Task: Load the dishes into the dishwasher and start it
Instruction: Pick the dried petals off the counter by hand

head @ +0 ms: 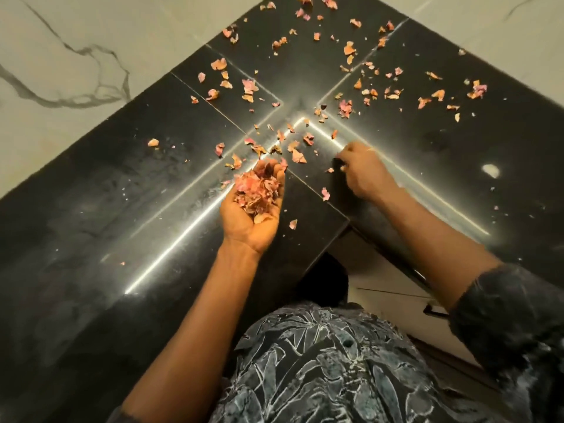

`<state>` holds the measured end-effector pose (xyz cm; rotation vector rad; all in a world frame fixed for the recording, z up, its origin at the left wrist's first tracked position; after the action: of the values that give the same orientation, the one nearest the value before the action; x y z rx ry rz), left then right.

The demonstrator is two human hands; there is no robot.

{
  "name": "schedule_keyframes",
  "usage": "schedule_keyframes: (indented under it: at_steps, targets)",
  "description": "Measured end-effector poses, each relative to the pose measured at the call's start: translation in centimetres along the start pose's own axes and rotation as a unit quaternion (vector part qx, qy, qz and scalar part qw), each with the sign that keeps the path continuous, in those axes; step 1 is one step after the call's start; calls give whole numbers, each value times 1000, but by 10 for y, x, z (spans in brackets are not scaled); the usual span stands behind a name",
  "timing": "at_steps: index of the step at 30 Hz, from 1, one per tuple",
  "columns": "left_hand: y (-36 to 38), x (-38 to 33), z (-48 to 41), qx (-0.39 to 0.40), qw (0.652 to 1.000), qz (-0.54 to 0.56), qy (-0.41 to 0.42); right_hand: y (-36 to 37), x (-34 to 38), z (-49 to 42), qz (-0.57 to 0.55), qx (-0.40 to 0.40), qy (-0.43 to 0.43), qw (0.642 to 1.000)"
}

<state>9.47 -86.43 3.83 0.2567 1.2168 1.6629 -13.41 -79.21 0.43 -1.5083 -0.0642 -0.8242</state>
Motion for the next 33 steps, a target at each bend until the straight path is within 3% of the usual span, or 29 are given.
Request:
schedule_keyframes:
  at_steps: [4,11,15,22,28,33]
  targets:
    - [-3,13,1,-10,999,34,-5,19,16,43,-2,46,-100,994]
    - [-5,23,16,-16,1000,24,-11,23,30,60,-62,63,8,996]
    - [-15,11,22,-27,999,37,9,44,60,76,-10,70,9,997]
    - [-33,-6,41,-29,997,53,50,62,91,81,-30,74,-32,996]
    - [-53,-18,53,-36,995,72,67,39,65,93,-28,117,75,990]
    - [-59,-23,58,-38,995,67,69,64,88,98,-39,62,4,997]
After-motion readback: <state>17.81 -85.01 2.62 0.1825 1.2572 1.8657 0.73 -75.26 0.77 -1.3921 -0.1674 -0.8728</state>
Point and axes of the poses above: each hand's wrist, its own z-axis away from the middle knuckle, its own y-axis out of the palm, x = y × z, the point moved 3 cm from there along -z, towards the middle knuckle, and after that the axes turned 15 degrees about -z, right-handed, at the moved point
